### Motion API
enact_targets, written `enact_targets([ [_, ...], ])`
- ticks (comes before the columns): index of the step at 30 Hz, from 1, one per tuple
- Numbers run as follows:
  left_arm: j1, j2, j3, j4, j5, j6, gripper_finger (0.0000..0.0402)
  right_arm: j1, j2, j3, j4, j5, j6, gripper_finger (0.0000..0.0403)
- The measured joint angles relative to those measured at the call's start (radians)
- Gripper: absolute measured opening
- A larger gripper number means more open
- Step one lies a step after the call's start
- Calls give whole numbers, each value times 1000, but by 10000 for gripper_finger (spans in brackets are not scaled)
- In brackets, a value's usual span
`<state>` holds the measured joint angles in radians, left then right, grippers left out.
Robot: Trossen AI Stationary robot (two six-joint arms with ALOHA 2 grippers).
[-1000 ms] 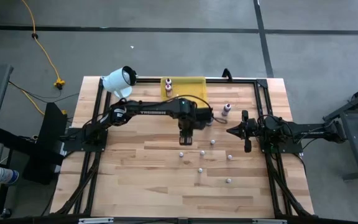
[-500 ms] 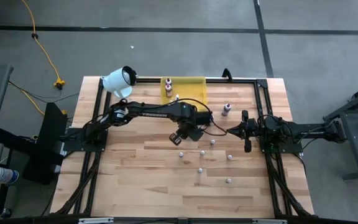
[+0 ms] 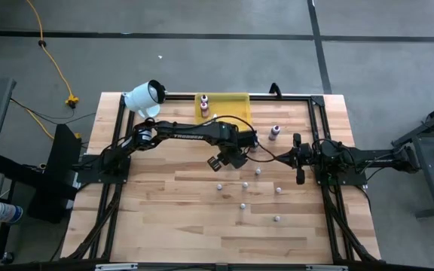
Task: Pick & Place food coloring
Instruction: Put the top small red food coloring bottle into the yellow container
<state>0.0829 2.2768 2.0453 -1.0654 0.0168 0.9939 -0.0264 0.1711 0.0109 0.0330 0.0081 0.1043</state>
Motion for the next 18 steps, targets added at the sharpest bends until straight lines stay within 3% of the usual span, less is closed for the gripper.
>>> enact_targets([
  [8,23,0,-1,26,79,-3,104,0,0,0,0,0,0,0],
  [14,29,0,-58,45,73,-23,106,0,0,0,0,0,0,0],
  [18,29,0,-90,43,69,-31,129,0,0,0,0,0,0,0],
])
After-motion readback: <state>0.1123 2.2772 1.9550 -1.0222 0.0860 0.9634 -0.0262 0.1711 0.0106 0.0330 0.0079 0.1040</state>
